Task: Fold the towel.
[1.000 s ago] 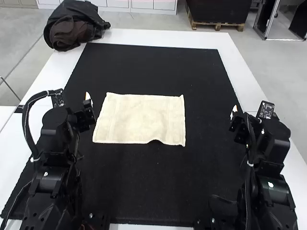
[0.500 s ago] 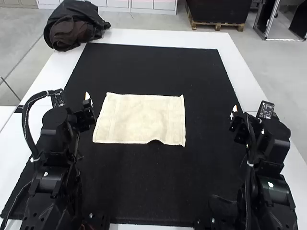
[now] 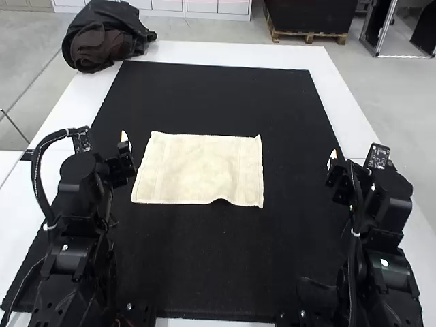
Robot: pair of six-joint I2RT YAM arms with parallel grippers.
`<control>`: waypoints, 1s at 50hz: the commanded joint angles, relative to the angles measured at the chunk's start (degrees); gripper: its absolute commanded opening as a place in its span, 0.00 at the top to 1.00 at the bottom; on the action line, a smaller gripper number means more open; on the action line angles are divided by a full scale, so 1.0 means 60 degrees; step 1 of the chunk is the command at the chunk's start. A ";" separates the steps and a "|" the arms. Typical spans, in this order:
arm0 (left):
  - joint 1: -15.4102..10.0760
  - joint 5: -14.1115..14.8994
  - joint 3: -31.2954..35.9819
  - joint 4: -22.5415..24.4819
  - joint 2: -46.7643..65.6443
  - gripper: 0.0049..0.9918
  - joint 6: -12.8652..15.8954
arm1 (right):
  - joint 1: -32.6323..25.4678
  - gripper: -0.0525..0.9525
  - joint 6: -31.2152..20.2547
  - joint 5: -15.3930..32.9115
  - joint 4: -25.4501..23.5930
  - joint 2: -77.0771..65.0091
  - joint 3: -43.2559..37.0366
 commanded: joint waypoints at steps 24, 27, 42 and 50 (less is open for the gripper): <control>0.0058 -0.0124 -0.0038 -0.0043 -0.0053 0.02 -0.0385 | -0.0077 0.03 -0.0050 0.0005 0.0065 -0.0064 -0.0053; 0.0058 -0.0124 -0.0038 -0.0043 -0.0053 0.02 -0.0415 | -0.0077 0.03 -0.0050 0.0005 0.0065 -0.0064 -0.0053; 0.0073 -0.0139 -0.0038 -0.0058 -0.0038 0.02 -0.0415 | -0.0077 0.03 -0.0050 -0.0127 0.0050 -0.0064 -0.0038; 0.0058 -0.0124 -0.0038 -0.0043 -0.0038 0.02 -0.0415 | -0.0092 0.03 -0.0050 -0.0420 -0.0082 -0.0078 -0.0053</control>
